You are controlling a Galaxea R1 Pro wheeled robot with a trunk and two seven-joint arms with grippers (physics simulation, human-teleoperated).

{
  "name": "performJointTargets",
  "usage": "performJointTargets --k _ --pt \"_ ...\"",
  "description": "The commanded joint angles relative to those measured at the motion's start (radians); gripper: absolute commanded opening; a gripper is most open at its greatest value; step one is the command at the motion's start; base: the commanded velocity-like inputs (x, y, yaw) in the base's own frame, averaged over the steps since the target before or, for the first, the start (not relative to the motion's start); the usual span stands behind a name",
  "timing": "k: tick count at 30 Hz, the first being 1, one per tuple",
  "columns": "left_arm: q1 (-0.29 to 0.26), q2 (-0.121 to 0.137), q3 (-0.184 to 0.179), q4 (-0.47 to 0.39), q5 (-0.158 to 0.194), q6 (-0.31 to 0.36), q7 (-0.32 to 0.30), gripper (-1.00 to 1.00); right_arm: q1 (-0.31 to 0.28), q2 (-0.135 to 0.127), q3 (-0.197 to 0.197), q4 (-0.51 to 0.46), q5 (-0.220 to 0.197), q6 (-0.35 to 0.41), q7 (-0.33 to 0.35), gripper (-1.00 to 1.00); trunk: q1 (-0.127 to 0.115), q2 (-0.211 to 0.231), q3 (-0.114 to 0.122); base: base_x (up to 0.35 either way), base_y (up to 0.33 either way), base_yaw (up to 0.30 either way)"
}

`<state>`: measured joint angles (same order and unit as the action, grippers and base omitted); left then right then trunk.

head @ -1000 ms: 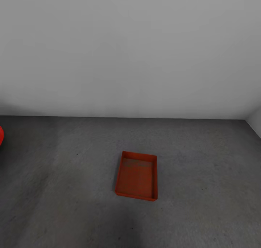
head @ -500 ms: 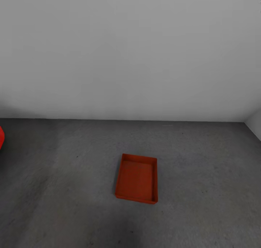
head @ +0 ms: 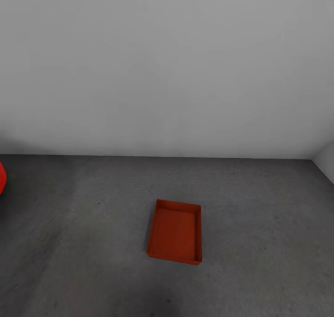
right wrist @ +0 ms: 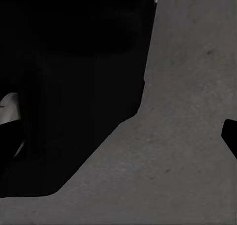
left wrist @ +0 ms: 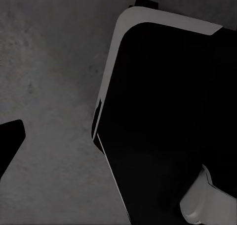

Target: Move the two storage containers from the living room to the garage. In the garage, place one container on the floor and stack the other container on top of it (either order is fine).

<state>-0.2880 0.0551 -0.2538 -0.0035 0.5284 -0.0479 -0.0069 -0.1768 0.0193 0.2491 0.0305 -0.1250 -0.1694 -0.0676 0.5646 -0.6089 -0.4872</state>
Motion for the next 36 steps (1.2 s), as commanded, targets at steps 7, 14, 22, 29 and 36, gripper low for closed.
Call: performJointTargets --k 7,14,22,29,36 --pt "0.0 0.0 -0.008 0.0 0.008 -0.003 -0.001 1.0 -0.001 -0.001 0.009 0.003 -0.011 -0.007 0.01 1.0 0.0 -0.001 0.011 0.0 0.0 0.0" --pt "0.0 0.0 -0.008 0.0 0.007 -0.003 -0.001 1.0 -0.001 -0.001 0.009 0.003 -0.01 -0.007 0.013 1.0 0.0 -0.001 0.022 0.0 0.0 0.0" --pt "0.0 0.0 -0.008 0.0 0.007 -0.003 -0.001 1.0 -0.001 -0.001 0.009 0.002 -0.01 -0.009 0.013 1.0 0.0 -0.001 0.035 0.0 0.0 0.0" --pt "0.0 0.0 -0.008 0.0 0.007 -0.003 -0.001 1.0 -0.001 -0.001 0.009 0.003 -0.01 -0.01 0.016 1.0 0.0 -0.001 0.047 0.0 0.0 0.0" --pt "0.0 0.0 -0.008 0.0 0.007 -0.003 -0.001 1.0 -0.001 -0.001 0.009 0.003 -0.011 -0.008 0.014 1.0 0.0 -0.001 0.058 0.0 0.0 0.0"
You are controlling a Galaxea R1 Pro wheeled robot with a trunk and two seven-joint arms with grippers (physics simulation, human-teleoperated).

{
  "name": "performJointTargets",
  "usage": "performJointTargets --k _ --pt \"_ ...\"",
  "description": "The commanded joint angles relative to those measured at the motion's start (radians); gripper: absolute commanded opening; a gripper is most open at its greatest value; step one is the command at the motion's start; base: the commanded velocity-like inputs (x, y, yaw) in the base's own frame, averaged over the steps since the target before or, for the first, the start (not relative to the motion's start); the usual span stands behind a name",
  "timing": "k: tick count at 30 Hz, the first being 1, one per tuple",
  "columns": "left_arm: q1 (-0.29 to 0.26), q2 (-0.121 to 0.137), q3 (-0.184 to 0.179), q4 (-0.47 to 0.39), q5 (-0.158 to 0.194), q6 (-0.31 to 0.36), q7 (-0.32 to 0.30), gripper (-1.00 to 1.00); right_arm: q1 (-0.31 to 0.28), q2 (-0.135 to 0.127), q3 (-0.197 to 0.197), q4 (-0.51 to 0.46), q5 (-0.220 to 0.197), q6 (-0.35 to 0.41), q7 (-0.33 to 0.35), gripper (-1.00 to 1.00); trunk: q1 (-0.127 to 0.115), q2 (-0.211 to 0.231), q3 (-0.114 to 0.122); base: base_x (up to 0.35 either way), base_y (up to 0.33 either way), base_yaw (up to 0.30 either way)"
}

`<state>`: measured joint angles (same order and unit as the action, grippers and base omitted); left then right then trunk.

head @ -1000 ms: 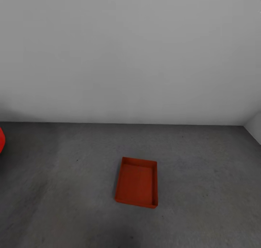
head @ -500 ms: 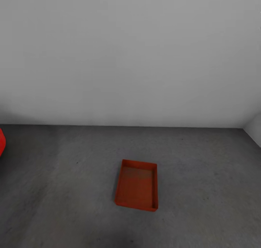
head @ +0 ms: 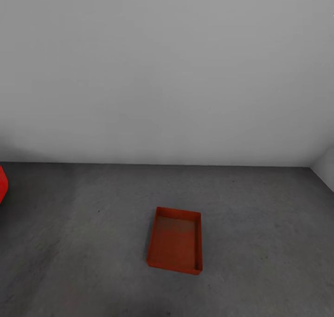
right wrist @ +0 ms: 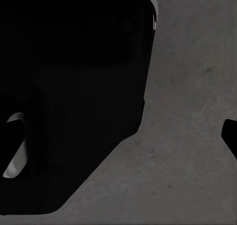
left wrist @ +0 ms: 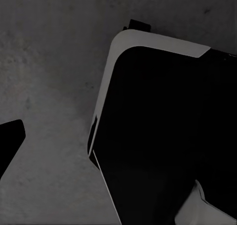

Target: Move the two storage containers from the living room to the garage. In the garage, place one container on the floor and stack the other container on top of it (either order is fine).

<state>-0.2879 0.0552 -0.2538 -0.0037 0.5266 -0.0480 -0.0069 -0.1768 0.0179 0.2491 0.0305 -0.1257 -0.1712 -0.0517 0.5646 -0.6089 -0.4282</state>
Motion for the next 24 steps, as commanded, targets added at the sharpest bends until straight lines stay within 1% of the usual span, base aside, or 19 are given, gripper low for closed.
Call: performJointTargets --k 1,15,24 --pt "0.0 0.0 -0.008 0.001 0.009 -0.003 -0.001 1.0 -0.001 0.001 0.009 0.003 -0.01 -0.005 -0.001 1.0 0.0 -0.001 0.001 0.0 0.0 0.0" --pt "0.0 0.0 -0.008 0.001 0.009 -0.003 -0.001 1.0 -0.001 0.001 0.009 0.003 -0.011 -0.014 0.001 1.0 0.0 -0.001 0.023 0.0 0.0 0.0" --pt "0.0 0.0 -0.008 0.001 0.009 -0.003 -0.001 1.0 -0.001 0.001 0.009 0.003 -0.011 -0.008 -0.009 1.0 0.0 -0.001 0.038 0.0 0.0 0.0"
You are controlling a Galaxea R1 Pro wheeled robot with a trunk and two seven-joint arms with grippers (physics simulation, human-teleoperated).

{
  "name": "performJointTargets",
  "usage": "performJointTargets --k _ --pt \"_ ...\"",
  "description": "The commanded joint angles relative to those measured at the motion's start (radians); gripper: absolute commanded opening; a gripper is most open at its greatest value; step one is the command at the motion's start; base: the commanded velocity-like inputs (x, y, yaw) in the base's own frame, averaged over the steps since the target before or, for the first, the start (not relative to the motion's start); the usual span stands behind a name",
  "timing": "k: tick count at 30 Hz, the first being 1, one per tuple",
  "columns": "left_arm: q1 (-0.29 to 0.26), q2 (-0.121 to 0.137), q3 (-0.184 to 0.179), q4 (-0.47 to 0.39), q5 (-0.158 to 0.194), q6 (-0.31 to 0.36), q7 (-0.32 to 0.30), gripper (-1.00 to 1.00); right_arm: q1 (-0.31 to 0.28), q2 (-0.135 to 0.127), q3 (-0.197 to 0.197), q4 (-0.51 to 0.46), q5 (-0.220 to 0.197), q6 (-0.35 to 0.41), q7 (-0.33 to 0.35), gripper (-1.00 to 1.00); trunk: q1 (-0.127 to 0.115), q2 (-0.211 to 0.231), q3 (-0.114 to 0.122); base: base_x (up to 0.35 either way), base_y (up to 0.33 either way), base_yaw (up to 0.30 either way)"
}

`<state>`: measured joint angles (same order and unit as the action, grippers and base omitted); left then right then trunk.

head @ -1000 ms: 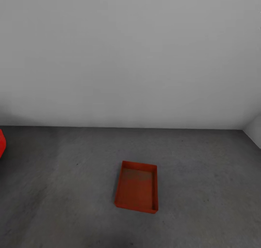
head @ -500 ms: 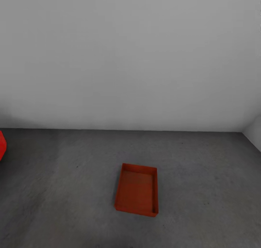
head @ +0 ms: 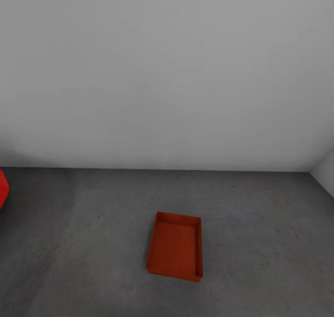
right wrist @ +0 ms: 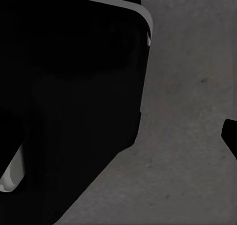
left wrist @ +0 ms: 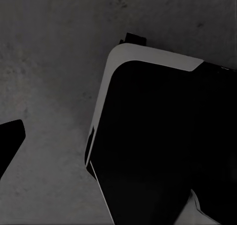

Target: Move the two storage containers from the living room to the garage. In the garage, place one container on the floor and stack the other container on top of it (either order is fine).

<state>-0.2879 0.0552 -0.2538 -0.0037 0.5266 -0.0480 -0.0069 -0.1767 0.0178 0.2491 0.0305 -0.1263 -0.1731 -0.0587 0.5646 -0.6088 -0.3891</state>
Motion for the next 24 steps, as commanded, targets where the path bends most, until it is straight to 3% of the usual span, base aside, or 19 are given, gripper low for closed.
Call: performJointTargets --k 1,24 --pt "0.0 0.0 -0.008 0.001 0.009 -0.003 -0.001 1.0 -0.001 0.001 0.009 0.003 -0.01 -0.005 -0.002 1.0 0.0 -0.001 0.001 0.0 0.0 0.0" --pt "0.0 0.0 -0.008 0.001 0.009 -0.003 -0.001 1.0 0.002 0.014 0.006 0.003 -0.021 -0.014 -0.006 1.0 0.0 -0.001 0.038 0.0 0.0 0.0"
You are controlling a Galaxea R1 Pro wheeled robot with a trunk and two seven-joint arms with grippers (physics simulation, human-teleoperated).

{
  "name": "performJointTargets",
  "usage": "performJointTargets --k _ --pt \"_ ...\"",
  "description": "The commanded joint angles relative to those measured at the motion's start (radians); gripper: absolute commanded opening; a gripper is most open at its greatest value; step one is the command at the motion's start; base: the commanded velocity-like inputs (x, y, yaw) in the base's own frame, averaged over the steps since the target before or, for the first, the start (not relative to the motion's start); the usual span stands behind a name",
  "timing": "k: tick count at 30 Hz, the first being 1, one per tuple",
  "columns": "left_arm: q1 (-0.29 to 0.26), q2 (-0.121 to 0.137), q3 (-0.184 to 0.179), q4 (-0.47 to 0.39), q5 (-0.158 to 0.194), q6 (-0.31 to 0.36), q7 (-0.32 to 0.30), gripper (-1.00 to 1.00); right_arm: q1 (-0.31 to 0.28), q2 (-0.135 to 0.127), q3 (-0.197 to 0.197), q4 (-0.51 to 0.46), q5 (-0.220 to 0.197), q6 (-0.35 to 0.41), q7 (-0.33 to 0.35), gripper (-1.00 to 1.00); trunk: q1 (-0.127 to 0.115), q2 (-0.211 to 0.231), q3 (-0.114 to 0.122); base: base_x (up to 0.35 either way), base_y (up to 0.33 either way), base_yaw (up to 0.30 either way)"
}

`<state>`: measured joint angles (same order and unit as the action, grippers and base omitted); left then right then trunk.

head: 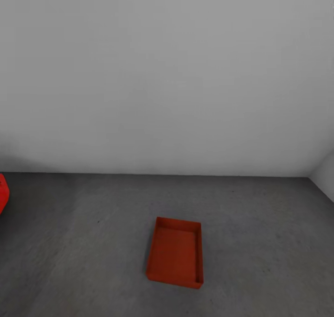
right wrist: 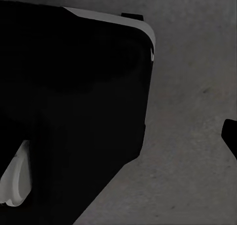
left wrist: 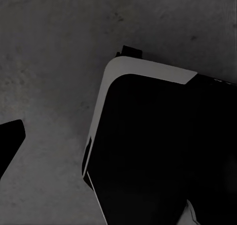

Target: Move the two storage containers from the living room to the garage. In the garage, place one container on the floor and stack the other container on top of it (either order is fine).

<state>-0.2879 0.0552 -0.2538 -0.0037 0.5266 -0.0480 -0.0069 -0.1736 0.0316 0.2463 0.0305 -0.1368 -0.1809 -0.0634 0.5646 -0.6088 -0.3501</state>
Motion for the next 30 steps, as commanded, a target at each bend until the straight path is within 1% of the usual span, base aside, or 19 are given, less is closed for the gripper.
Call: performJointTargets --k 1,30 --pt "-0.001 0.0 -0.008 0.001 0.009 -0.003 -0.001 1.0 -0.001 0.001 0.009 0.003 -0.01 -0.006 -0.002 1.0 0.0 -0.001 0.0 0.0 0.0 0.0" --pt "-0.001 0.0 -0.008 0.001 0.009 -0.003 -0.001 1.0 -0.001 -0.001 0.009 0.003 -0.01 0.003 -0.001 1.0 0.0 -0.001 0.048 0.0 0.0 0.0"
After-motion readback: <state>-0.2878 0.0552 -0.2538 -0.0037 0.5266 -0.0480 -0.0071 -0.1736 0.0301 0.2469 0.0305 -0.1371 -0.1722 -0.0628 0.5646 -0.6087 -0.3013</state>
